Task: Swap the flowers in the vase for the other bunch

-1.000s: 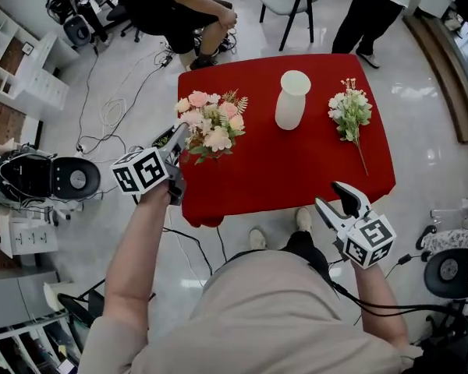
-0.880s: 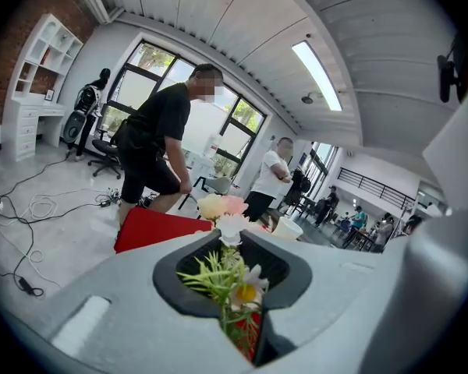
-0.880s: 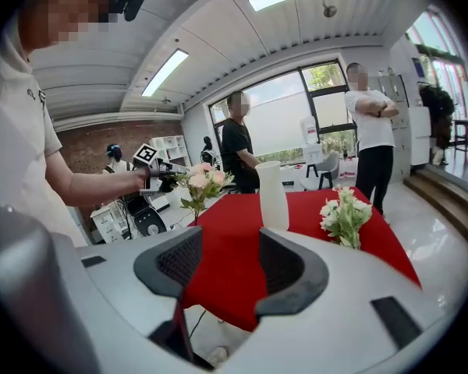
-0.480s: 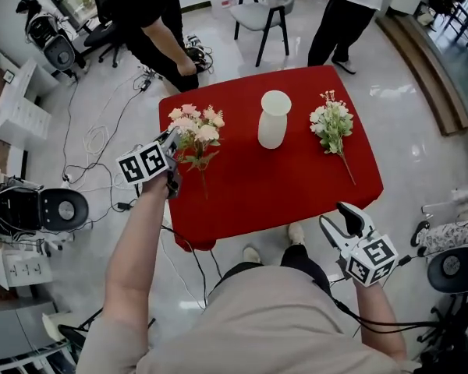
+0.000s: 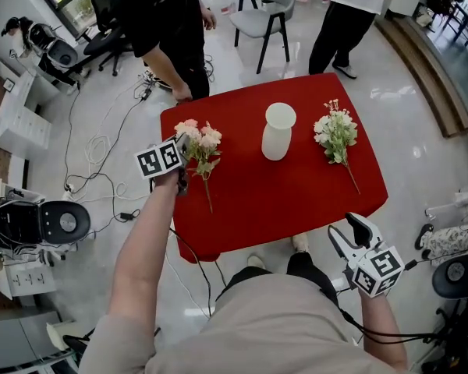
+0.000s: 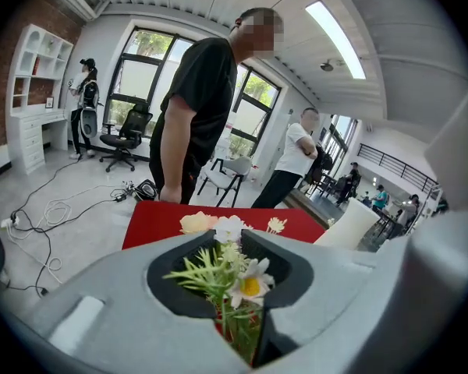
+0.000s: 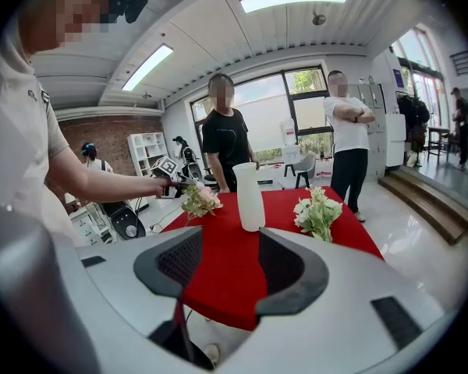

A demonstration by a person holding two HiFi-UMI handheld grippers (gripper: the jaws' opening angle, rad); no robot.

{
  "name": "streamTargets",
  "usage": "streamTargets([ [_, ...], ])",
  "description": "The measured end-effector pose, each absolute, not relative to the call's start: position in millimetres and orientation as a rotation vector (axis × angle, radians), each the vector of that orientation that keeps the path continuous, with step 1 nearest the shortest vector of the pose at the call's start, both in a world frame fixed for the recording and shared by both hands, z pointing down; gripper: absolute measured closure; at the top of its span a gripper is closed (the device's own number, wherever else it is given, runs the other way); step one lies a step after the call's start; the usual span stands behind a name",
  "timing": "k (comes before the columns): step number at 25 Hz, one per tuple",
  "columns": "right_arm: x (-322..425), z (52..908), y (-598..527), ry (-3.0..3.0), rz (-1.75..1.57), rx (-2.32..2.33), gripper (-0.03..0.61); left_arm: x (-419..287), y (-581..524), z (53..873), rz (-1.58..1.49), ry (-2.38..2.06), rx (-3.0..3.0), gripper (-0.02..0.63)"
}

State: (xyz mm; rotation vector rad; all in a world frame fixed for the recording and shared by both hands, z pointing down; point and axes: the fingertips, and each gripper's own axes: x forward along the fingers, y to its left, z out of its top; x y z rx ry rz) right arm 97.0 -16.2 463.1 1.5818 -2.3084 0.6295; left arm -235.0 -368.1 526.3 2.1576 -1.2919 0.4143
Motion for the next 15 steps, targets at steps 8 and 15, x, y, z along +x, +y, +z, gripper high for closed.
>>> streamTargets([
  [8,101,467,-6,-2.265,0.647,1.624,0.347,-238,-386,550,0.484,-1.327,2.148,0.492],
  [15,97,466,-10,-2.284,0.639,1.606,0.347,-235,-379,542,0.474,-1.336,2.193,0.462],
])
